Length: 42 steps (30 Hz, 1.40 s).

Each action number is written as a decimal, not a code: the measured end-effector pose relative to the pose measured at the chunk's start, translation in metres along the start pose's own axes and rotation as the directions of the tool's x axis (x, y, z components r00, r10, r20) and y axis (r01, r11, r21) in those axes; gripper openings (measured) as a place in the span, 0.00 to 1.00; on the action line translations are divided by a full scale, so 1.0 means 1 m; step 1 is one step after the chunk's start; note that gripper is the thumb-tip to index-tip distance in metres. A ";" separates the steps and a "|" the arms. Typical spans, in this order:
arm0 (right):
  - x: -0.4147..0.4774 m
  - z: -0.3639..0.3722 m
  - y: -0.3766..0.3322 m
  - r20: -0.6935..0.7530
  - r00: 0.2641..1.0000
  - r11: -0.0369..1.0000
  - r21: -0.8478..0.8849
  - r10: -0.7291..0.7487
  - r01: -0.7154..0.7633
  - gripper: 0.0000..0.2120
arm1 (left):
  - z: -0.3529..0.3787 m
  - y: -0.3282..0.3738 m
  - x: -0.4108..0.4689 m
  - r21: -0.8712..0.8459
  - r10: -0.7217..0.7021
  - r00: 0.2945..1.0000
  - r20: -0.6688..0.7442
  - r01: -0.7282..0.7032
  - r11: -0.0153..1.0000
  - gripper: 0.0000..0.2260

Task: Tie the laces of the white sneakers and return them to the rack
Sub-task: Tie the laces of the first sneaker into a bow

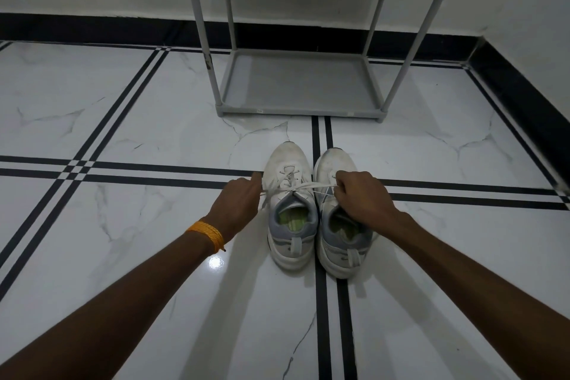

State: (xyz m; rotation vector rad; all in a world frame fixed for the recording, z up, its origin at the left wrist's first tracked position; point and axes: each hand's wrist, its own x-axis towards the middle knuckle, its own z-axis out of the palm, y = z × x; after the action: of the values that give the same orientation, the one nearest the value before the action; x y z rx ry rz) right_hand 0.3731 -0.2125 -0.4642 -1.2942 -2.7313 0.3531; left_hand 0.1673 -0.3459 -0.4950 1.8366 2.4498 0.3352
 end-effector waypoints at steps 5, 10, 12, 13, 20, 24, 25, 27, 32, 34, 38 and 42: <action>0.001 0.000 -0.001 -0.011 1.000 0.998 -0.068 -0.012 0.011 0.08 | -0.006 -0.003 0.013 -0.032 -0.048 0.997 -0.053 0.046 0.998 0.09; -0.001 0.003 0.003 -0.038 0.998 0.997 -0.062 0.045 -0.047 0.09 | -0.002 -0.022 0.014 -0.515 -0.416 0.898 0.141 0.425 0.744 0.09; -0.001 0.004 0.005 -0.039 0.997 0.997 -0.032 0.073 -0.074 0.07 | 0.001 -0.026 0.010 -0.607 -0.451 0.874 0.181 0.460 0.648 0.08; -0.001 0.004 0.006 -0.039 0.995 0.995 -0.015 0.094 -0.094 0.07 | 0.003 -0.026 0.009 -0.631 -0.466 0.865 0.184 0.468 0.619 0.07; 0.001 0.005 0.003 -0.050 0.980 0.981 -0.019 0.193 -0.194 0.08 | 0.008 -0.026 0.010 -0.729 -0.563 0.807 0.176 0.492 0.477 0.08; -0.001 0.003 0.005 -0.045 0.983 0.984 0.011 0.178 -0.178 0.08 | 0.010 -0.024 0.010 -0.727 -0.580 0.793 0.186 0.508 0.461 0.09; -0.001 0.001 0.006 -0.021 0.985 0.985 0.035 0.170 -0.169 0.08 | 0.008 -0.023 0.010 -0.726 -0.576 0.786 0.222 0.528 0.441 0.09; 0.001 -0.009 0.007 0.064 0.984 0.972 0.159 0.165 -0.173 0.08 | -0.004 -0.024 0.012 -0.736 -0.505 0.768 0.395 0.593 0.326 0.10; 0.004 -0.061 0.001 0.277 0.952 0.817 0.516 0.127 -0.259 0.16 | -0.044 -0.026 0.019 -0.784 -0.271 0.843 0.465 0.534 0.317 0.15; 0.007 -0.074 -0.010 0.198 0.976 0.812 0.553 0.086 -0.184 0.17 | -0.051 -0.011 0.026 -0.816 -0.228 0.953 0.201 0.292 0.498 0.16; 0.008 -0.057 -0.049 0.168 0.978 0.922 0.384 -0.125 0.051 0.16 | -0.037 0.030 0.039 -0.628 0.166 0.982 0.091 -0.073 0.775 0.17; 0.002 -0.013 -0.059 0.240 0.953 0.980 -0.027 -0.184 0.196 0.13 | -0.013 0.033 0.037 -0.433 0.254 0.959 0.126 -0.177 0.884 0.12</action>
State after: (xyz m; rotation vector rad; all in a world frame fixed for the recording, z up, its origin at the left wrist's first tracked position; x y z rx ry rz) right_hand 0.3296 -0.2447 -0.4366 -1.0467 -3.0515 0.4494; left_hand 0.1850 -0.3038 -0.4723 1.8501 1.8727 0.6239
